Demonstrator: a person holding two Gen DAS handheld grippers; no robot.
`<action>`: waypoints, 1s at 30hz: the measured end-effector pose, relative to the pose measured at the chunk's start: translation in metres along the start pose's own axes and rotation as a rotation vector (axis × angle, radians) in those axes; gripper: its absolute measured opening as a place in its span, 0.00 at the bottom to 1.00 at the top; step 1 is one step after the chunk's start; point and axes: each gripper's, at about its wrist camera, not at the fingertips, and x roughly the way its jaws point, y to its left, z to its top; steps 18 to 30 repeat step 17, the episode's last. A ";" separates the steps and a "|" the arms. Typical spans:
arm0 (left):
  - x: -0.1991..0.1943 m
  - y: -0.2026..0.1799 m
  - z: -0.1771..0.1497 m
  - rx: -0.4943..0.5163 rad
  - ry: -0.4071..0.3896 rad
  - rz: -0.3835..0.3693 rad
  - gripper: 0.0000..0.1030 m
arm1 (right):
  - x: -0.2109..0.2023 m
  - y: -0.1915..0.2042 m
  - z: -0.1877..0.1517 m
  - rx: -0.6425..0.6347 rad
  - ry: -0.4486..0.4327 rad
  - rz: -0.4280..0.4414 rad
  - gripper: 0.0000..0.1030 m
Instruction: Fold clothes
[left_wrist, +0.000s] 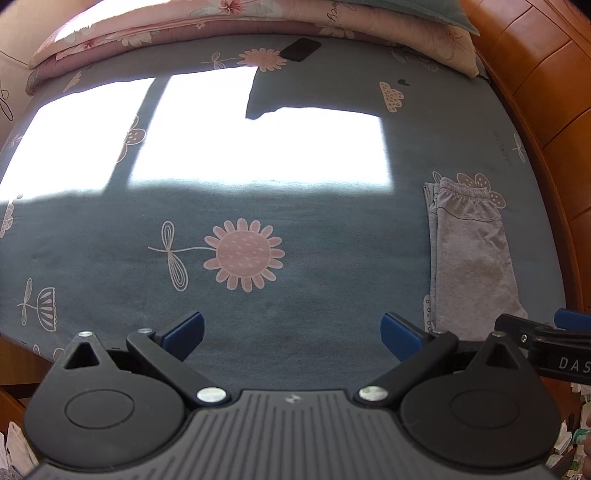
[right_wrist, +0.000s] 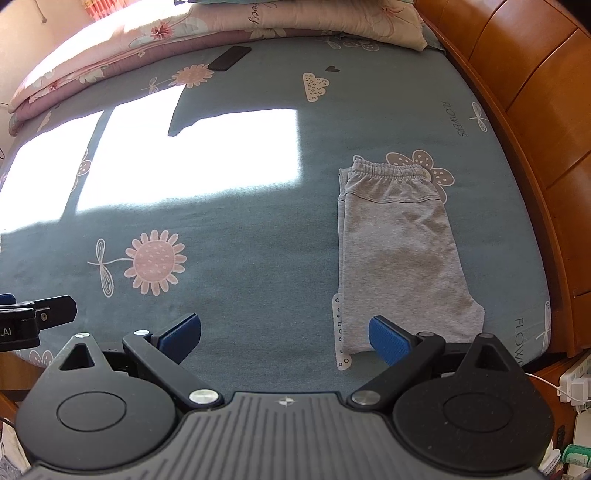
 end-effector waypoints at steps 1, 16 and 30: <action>0.000 0.000 -0.001 -0.001 0.000 -0.002 0.99 | 0.000 0.000 0.000 -0.001 -0.001 -0.002 0.97; -0.004 0.003 -0.005 0.018 -0.039 -0.010 0.99 | -0.003 0.006 -0.005 0.001 -0.009 -0.023 0.97; -0.004 0.003 -0.005 0.019 -0.040 -0.008 0.99 | -0.003 0.006 -0.006 0.002 -0.009 -0.024 0.97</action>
